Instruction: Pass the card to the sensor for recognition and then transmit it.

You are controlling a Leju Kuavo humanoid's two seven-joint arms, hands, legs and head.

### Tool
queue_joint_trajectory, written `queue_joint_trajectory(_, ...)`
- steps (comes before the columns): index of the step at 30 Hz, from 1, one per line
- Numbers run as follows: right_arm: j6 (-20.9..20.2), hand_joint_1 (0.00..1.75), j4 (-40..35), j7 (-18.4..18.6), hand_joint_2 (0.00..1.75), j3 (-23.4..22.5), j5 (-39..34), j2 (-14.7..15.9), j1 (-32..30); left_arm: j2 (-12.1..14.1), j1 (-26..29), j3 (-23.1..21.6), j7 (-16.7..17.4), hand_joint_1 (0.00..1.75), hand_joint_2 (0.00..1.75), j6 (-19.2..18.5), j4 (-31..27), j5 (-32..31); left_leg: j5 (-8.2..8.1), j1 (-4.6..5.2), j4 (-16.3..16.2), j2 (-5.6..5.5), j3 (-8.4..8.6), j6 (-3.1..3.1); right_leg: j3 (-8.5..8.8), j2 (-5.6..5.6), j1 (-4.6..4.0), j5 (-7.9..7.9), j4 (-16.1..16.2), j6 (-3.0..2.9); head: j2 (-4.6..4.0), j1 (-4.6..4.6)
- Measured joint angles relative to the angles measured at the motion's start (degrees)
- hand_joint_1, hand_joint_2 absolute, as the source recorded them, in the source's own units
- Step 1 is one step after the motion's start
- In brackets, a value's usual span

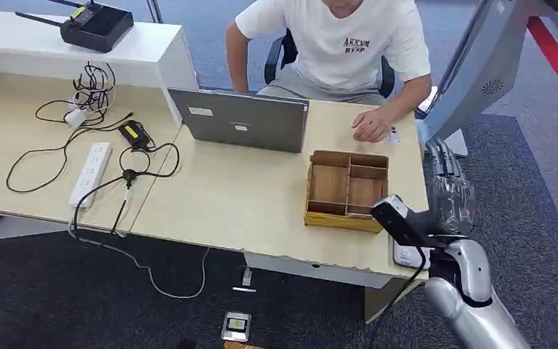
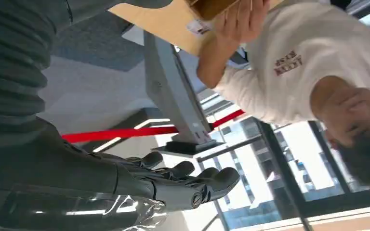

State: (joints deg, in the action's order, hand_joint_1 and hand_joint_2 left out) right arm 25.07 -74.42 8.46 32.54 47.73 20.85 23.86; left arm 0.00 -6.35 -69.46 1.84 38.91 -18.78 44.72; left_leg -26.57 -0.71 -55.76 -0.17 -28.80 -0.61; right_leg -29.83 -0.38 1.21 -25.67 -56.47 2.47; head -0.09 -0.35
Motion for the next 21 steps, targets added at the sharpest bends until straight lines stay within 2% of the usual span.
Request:
queue_joint_trajectory(2, -1.38, 0.0, 0.4, 0.44, 1.75, 1.25, 1.1, -0.7, 1.42, -0.02, -0.05, 0.0, -0.04, 0.0, 1.75, -0.02, 0.0, -0.31, 0.01, 0.0, 0.0, -0.03, -0.02, 0.0, 0.0, -0.04, 0.0, 0.0, 0.0, 0.0, 0.0, 0.02)
queue_joint_trajectory(10, -11.04, 0.0, 2.12, 1.51, 1.75, 7.83, 5.58, -2.47, 5.44, -0.02, -0.99, -0.52, 0.85, 0.0, 1.75, -1.2, 0.0, -2.49, 0.01, 0.0, 0.0, -0.02, -0.06, 0.0, -0.03, -0.04, 0.0, 0.02, -0.01, 0.02, 0.0, 0.0)
queue_joint_trajectory(21, -16.04, 0.0, 4.09, 2.71, 1.75, 12.98, 4.29, -3.17, 6.12, 0.04, -0.96, -0.87, 1.62, 0.0, 1.75, -2.01, 0.0, -2.6, 0.01, 0.0, 0.0, -0.02, -0.06, 0.0, -0.05, -0.04, 0.0, 0.02, 0.01, 0.02, 0.0, 0.02)
